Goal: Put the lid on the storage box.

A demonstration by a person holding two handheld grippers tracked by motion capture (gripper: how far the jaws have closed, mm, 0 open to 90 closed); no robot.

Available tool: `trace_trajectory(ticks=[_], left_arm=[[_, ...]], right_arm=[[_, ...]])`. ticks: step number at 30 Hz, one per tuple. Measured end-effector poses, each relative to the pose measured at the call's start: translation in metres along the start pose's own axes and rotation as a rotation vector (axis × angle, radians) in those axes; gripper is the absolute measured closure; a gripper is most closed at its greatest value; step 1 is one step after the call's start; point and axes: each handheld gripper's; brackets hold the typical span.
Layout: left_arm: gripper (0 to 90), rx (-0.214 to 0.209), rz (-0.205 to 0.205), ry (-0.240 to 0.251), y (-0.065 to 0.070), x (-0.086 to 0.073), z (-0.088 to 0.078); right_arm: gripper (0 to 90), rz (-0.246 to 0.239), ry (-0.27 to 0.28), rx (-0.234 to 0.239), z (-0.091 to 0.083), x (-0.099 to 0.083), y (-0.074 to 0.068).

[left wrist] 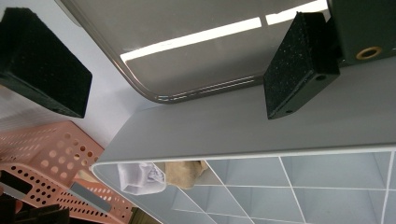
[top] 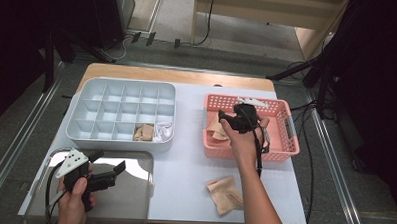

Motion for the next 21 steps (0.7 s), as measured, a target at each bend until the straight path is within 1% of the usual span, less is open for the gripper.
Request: trace_trajectory(ticks=[3,6,7,8,9,11,13,16,19,20,21], left_arm=[[8.5,-0.001,-0.001,0.0,0.0,0.0,0.0],[8.5,-0.001,-0.001,-0.001,0.0,0.0,0.0],[8.5,0.0,-0.001,0.0,0.0,0.0,0.0],[8.5,0.0,0.002,-0.002,0.0,0.0,0.0],[8.5,-0.002,0.003,-0.001,0.001,0.0,0.0],[8.5,-0.003,0.003,0.0,0.001,0.0,0.0],[8.5,-0.003,0.0,0.001,0.0,0.0,0.0],[8.5,-0.002,0.0,-0.002,-0.001,0.0,0.0],[8.5,-0.001,-0.003,-0.001,-0.002,0.0,0.0],[8.5,-0.001,-0.003,-0.001,-0.002,0.0,0.0],[8.5,0.0,-0.004,0.002,-0.002,0.001,0.0]], right_arm=[[32.7,0.024,-0.042,-0.001,0.007,0.003,0.002],[32.4,0.035,-0.052,0.009,0.009,0.008,0.002],[32.5,0.023,-0.048,0.006,0.01,0.01,0.002],[32.5,0.022,-0.055,-0.003,0.012,0.011,0.002],[32.6,0.024,-0.067,-0.011,0.015,0.012,0.003],[33.2,0.04,-0.084,-0.012,0.019,0.012,0.004],[35.6,0.05,-0.112,-0.009,0.024,0.013,0.005],[35.6,0.071,-0.158,-0.013,0.03,0.013,0.008],[37.3,0.1,-0.207,-0.007,0.037,0.013,0.013],[37.3,0.1,-0.207,-0.007,0.037,0.013,0.013],[37.8,0.119,-0.251,0.005,0.042,0.013,0.015]])
Point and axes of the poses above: each handheld gripper's, and its own axes: z roughly forward along the jaws, x roughly out of its top, y roughly to its right, and after that the axes turned 13 degrees about x, right-handed
